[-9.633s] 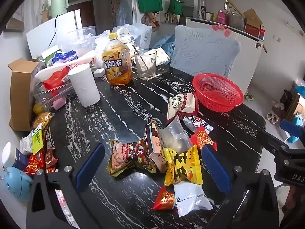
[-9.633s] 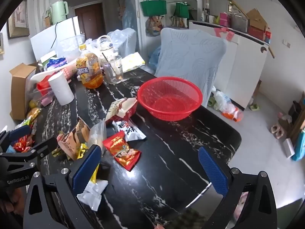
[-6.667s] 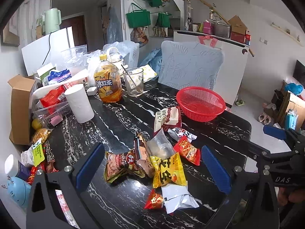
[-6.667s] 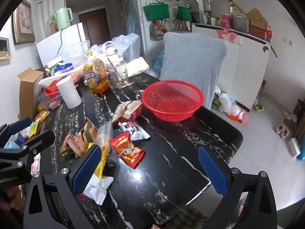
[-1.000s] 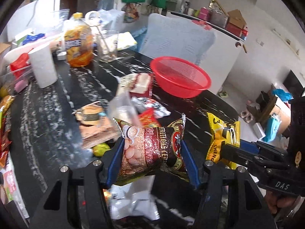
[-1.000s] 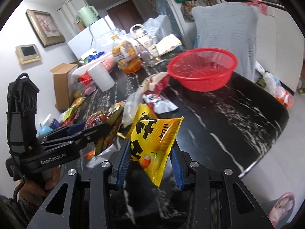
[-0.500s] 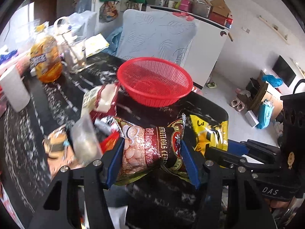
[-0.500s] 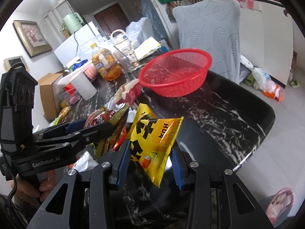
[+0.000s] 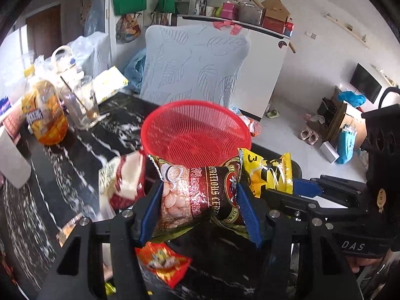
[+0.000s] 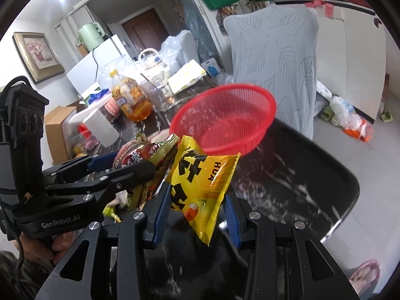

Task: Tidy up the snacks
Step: 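Carry both bags to the red basket and open both grippers to drop them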

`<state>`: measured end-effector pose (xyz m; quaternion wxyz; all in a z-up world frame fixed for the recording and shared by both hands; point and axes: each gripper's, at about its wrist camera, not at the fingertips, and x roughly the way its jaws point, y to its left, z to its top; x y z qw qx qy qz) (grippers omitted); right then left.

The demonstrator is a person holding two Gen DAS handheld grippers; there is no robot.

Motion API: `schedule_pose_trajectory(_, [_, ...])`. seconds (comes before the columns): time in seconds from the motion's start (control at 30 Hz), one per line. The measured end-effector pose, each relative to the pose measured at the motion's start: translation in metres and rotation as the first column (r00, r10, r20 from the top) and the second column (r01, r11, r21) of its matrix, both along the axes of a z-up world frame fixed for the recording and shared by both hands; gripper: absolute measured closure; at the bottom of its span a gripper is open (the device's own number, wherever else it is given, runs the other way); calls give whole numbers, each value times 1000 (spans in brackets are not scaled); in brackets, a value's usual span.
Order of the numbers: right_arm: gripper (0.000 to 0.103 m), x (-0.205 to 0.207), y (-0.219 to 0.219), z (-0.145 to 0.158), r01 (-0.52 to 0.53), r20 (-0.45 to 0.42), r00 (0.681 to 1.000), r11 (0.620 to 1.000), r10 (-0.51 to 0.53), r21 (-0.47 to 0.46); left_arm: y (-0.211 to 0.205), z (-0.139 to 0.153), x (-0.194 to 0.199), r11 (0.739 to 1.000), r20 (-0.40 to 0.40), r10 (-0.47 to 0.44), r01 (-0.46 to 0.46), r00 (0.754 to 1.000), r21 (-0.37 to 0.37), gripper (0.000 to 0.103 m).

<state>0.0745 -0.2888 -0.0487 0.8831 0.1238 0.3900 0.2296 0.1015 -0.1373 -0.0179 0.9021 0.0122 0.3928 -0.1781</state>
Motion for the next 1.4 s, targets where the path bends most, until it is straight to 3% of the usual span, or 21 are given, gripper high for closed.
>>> schedule_pose_trajectory(0.23, [63,25,-2,16,2,52,999,1000,-2,-10,-3,21,24,1000,59,7,-8,998,17,45])
schedule_pose_trajectory(0.57, [63,63,-10,36,24,115,993,998,-18,-50,-11,33,68,1000,65,3,-4,998,15,45])
schedule_pose_trajectory(1.0, [63,120,-12,32,46,118,992,991,-32,-122,-24,25,123,997,86,8,-15,996,74,45])
schedule_pose_trajectory(1.27, [61,145,-8,13,46,75,997,989,-35,-144,-27,5,152,996,51,22,-27,998,84,45])
schedule_pose_trajectory(1.4, [61,151,-8,6,50,54,998,987,-42,-155,-29,-5,161,991,19,47,-49,999,126,44])
